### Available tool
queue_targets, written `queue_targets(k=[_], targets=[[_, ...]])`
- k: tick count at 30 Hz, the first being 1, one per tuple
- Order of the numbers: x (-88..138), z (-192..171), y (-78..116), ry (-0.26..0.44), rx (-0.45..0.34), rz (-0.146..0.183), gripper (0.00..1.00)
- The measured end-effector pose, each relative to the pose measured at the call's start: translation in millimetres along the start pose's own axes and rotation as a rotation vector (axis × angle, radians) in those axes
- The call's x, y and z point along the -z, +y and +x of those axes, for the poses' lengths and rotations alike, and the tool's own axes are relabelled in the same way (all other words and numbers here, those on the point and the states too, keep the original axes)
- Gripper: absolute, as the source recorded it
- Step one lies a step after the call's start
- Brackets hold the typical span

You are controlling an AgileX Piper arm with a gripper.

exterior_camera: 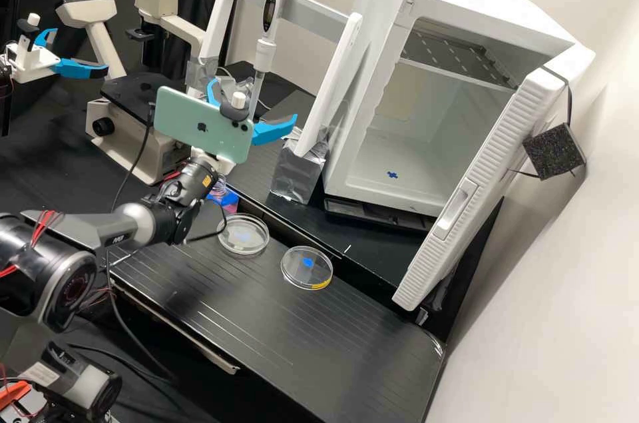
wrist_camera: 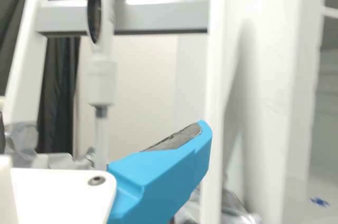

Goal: Use the pipette

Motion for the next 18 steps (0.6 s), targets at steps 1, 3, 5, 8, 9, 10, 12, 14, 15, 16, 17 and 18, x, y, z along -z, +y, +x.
queue_targets(k=[1,3,5,8,9,10,12,14,15,16,17,18], targets=[[6,4,0.7,0.006,0.012,-0.011,1.0],[15,10,3.6,0.021,0.016,-0.03,1.0],[28,18,6.7,0.034,0.026,-0.055,1.0],[42,30,9.5,0.046,0.027,-0.081,1.0],[45,34,9.8,0.046,0.029,-0.095,1.0],[49,39,10.8,0.047,0.028,-0.108,1.0],[55,48,13.5,0.043,0.023,-0.122,1.0],[57,58,14.4,0.03,0.025,-0.133,1.0],[57,64,13.6,0.017,0.032,-0.142,1.0],[58,69,14.5,0.007,0.033,-0.147,1.0],[58,74,14.5,-0.005,0.035,-0.147,1.0],[57,78,14.0,-0.015,0.037,-0.147,1.0]])
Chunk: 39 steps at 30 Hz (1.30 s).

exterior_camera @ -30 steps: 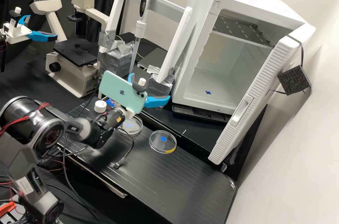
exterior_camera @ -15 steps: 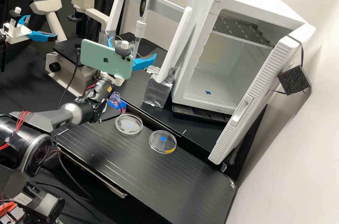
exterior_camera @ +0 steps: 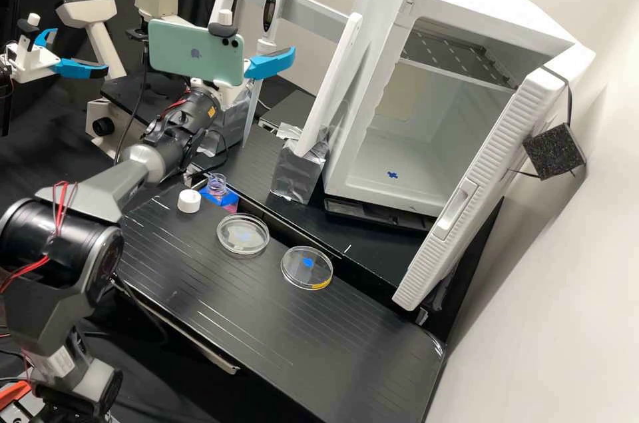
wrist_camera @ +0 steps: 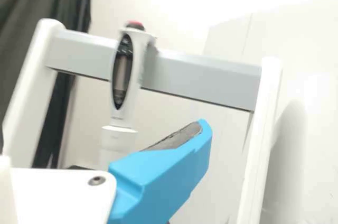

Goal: Use the pipette

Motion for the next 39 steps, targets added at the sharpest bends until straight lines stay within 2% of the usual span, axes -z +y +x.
queue_targets(k=[3,10,14,15,25,33,39], targets=[[-2,12,-3.2,-0.025,0.02,0.001,1.0],[-6,30,-6.5,-0.05,0.06,-0.025,1.0],[-8,35,-4.0,-0.062,0.054,-0.014,1.0],[-8,37,-4.2,-0.062,0.053,-0.014,0.0],[-8,47,3.0,-0.063,0.028,-0.015,0.0],[-11,54,-0.4,-0.092,0.037,-0.023,0.0],[-13,55,-3.9,-0.1,0.049,-0.059,0.0]])
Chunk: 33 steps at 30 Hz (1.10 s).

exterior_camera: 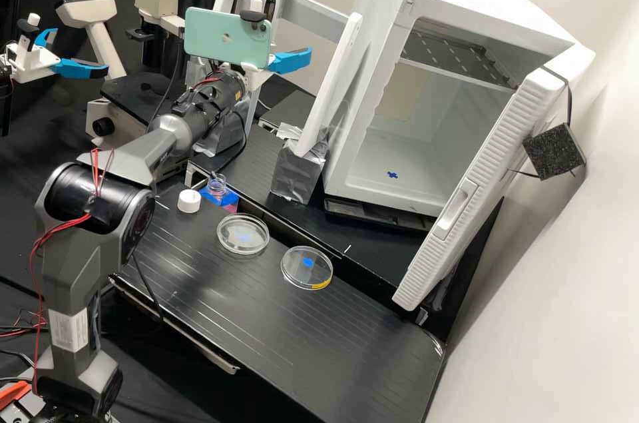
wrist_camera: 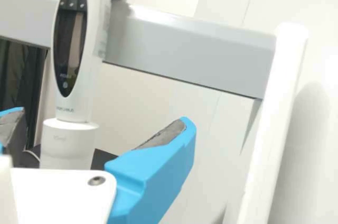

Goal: Use the pipette

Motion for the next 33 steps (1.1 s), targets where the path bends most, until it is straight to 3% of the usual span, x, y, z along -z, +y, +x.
queue_targets(k=[5,21,28,33], targets=[[2.5,-0.3,-1.7,0.005,0.004,-0.02,0.0],[3.0,-0.4,-2.1,0.004,0.005,-0.017,0.0],[3.4,-0.4,-2.2,0.008,0.006,0.0,0.0],[3.5,-0.5,-2.8,0.012,0.008,-0.008,0.0]])
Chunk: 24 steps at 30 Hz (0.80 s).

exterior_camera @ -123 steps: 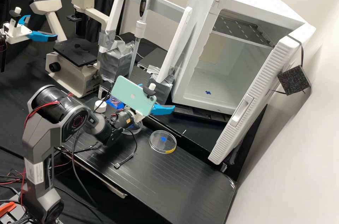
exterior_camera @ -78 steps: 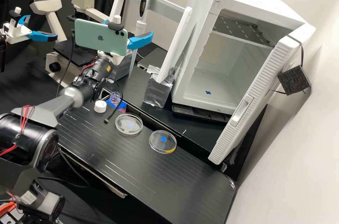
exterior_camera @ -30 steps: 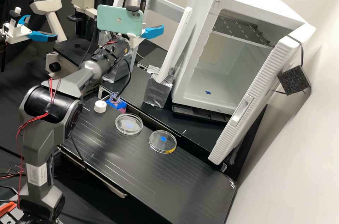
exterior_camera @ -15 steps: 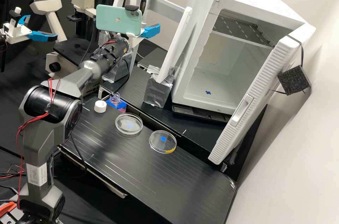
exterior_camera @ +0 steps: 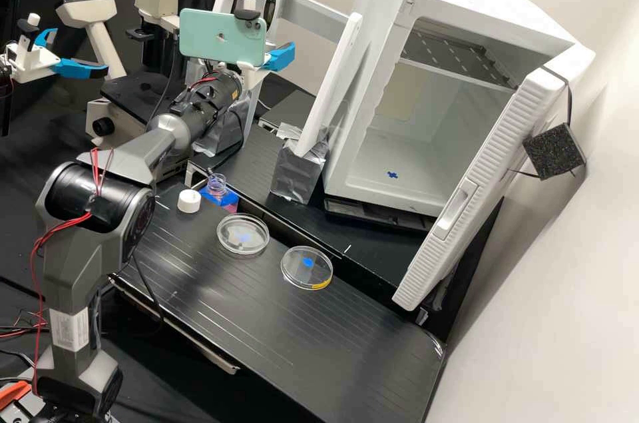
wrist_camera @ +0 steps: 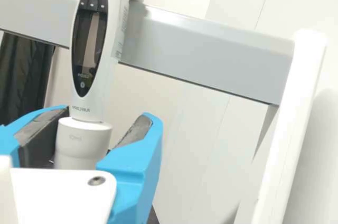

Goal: Use the pipette

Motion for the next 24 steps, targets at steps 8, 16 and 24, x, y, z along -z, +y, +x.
queue_targets(k=[8,16,24], targets=[[2.2,-2.8,-5.2,0.008,0.012,-0.007,0.0],[3.3,-7.2,-5.1,0.011,0.016,-0.006,0.0],[3.2,-7.2,-5.1,0.009,0.016,-0.002,0.0]])
